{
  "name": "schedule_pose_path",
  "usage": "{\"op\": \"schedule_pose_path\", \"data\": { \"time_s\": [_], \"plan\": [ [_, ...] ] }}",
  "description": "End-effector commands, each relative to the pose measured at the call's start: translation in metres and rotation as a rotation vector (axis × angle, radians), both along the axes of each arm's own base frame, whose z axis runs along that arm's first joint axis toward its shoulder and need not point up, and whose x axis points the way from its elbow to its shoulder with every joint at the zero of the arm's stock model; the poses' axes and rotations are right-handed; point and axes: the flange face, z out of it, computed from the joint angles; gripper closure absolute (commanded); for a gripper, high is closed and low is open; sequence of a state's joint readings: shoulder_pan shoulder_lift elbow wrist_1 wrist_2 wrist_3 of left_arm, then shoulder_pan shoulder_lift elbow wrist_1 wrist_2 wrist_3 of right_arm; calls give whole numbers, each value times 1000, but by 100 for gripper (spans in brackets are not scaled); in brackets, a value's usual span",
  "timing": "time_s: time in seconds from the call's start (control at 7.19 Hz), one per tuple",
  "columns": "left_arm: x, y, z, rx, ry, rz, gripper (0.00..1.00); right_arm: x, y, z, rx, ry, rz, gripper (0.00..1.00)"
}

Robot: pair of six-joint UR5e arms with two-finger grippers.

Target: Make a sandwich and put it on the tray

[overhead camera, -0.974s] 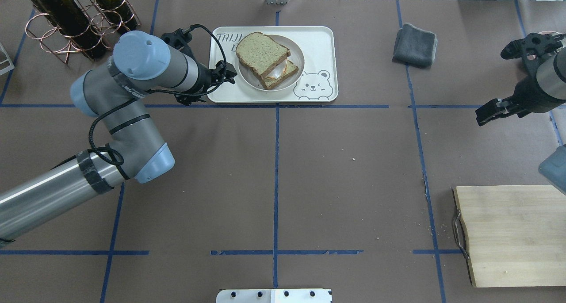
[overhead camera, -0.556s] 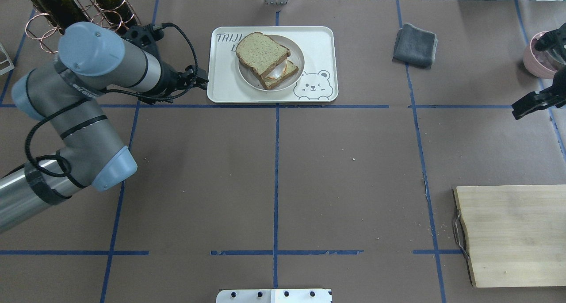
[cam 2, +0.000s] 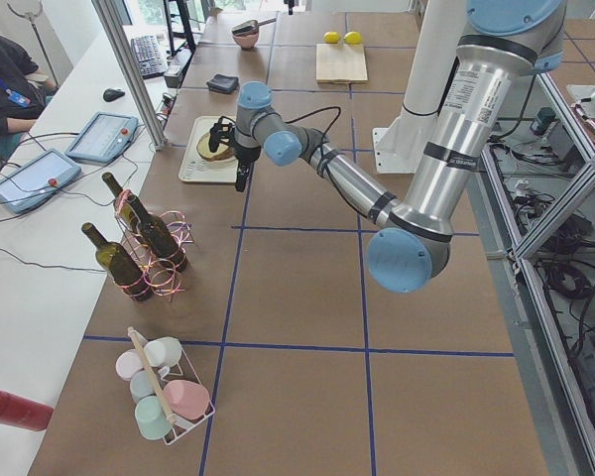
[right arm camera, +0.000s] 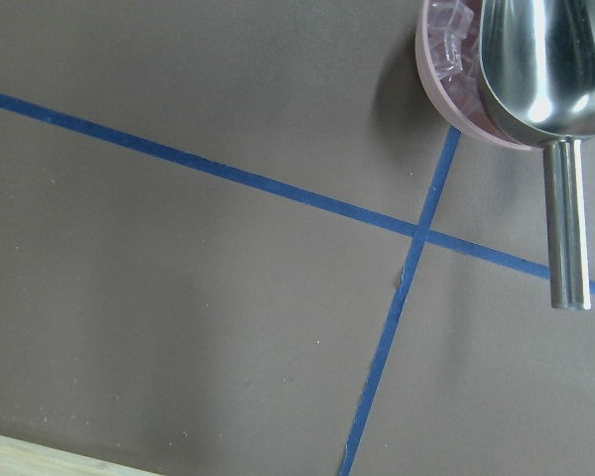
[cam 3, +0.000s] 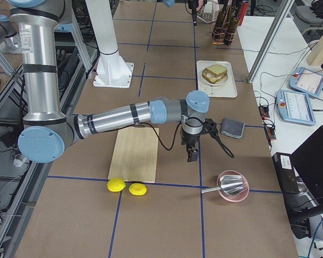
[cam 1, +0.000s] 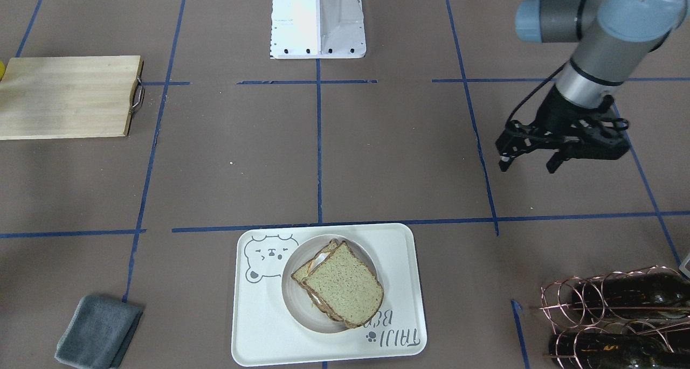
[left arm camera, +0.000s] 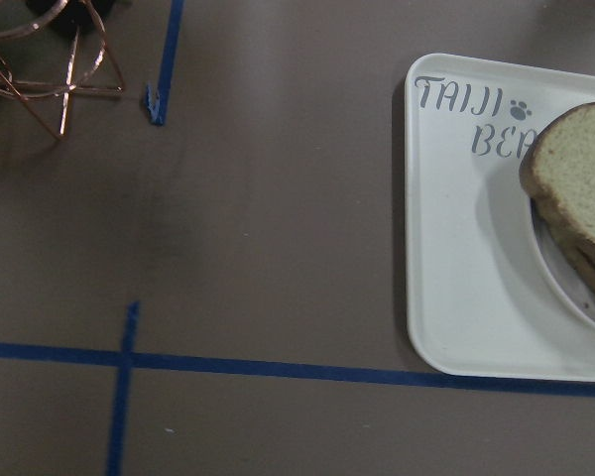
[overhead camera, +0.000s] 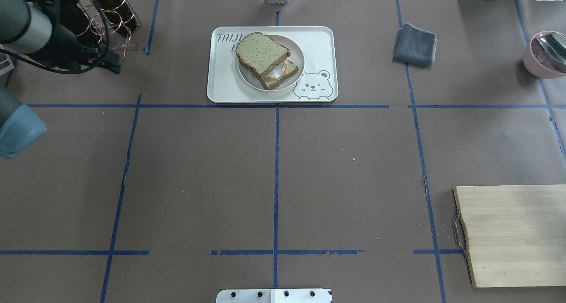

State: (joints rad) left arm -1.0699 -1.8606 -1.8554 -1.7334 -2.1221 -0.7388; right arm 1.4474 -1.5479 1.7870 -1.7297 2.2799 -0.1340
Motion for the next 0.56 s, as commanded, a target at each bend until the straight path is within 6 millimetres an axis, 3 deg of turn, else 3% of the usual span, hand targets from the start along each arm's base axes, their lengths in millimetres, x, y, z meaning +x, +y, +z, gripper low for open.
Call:
{"op": "schedule_pose_path", "data": {
  "time_s": [0.0, 0.14, 0.28, 0.42],
  "plan": [
    [-94, 10, 81, 42, -52, 102, 0, 13, 4, 7, -20, -109, 22, 0],
    [-136, 27, 124, 42, -63, 141, 0, 14, 1, 29, -71, -94, 35, 0],
    [-167, 36, 154, 42, -95, 169, 0, 29, 2, 51, -115, -91, 69, 0],
    [-194, 37, 172, -6, -119, 168, 0, 52, 12, 65, -143, -92, 117, 0]
  ]
}}
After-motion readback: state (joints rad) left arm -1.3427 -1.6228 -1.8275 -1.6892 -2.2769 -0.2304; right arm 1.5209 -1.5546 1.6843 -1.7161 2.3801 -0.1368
